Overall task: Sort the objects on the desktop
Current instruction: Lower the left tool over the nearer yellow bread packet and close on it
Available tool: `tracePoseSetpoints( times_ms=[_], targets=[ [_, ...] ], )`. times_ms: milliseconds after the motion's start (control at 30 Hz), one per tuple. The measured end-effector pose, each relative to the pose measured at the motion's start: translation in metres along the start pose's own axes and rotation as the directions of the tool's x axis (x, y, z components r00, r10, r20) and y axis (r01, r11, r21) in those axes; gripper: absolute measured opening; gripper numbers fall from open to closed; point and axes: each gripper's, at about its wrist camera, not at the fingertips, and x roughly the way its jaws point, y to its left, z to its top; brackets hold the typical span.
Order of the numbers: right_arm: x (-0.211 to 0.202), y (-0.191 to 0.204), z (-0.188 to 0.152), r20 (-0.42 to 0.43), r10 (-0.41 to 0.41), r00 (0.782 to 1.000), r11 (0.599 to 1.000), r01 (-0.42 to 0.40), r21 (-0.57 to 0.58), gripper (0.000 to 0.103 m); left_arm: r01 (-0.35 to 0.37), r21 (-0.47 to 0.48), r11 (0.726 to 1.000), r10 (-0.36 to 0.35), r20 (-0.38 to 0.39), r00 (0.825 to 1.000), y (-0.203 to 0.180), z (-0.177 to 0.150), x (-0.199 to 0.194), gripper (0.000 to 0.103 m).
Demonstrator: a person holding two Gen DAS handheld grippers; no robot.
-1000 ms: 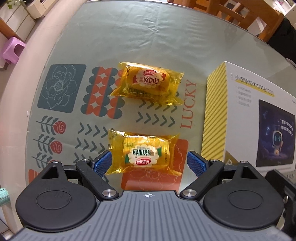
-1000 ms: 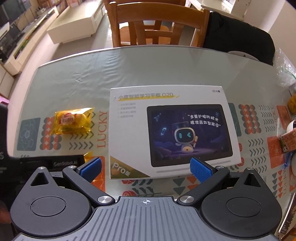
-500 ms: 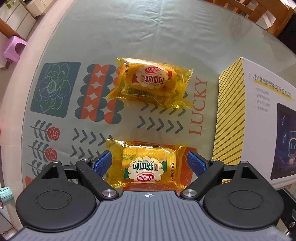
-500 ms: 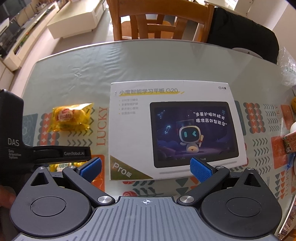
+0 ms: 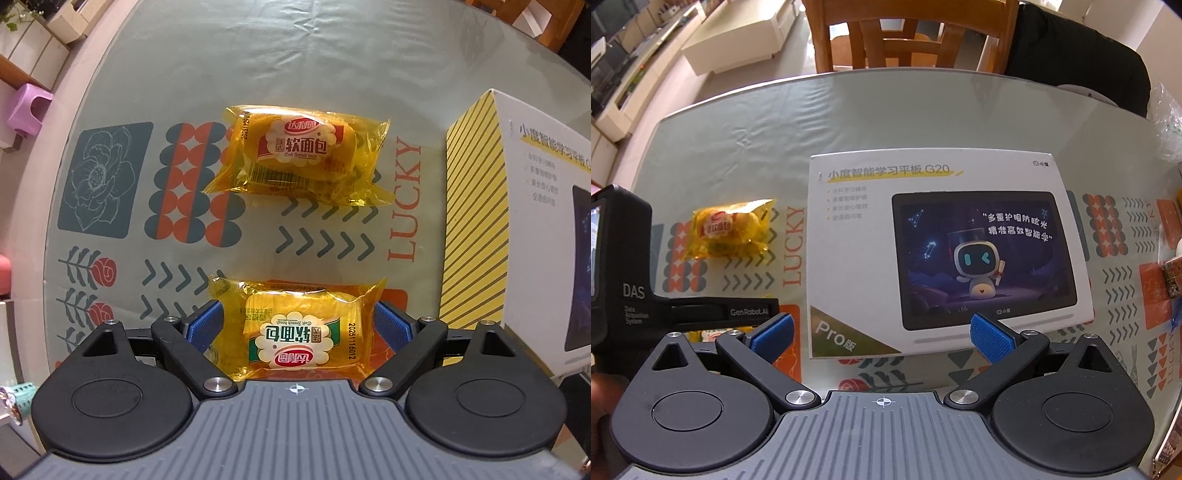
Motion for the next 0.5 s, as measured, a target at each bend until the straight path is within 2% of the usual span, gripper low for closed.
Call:
tracePoseSetpoints(
  times_ms=[233,500],
  targets=[
    [0.002,-0.001,0.0,-0.002,0.004,1.0,1.0,-0.004,0.003,0.103,-0.03,0.003,1.0,0.03,0.001,1.0,-0.003,-0.004,0.004,0.103],
    [0.003,-0.004,0.0,-0.002,0.006,1.0,1.0,-0.006,0.011,0.103,-0.024,0.015,1.0,0.025,-0.014,1.0,-0.01,-0.005,0.017,0.103]
  ],
)
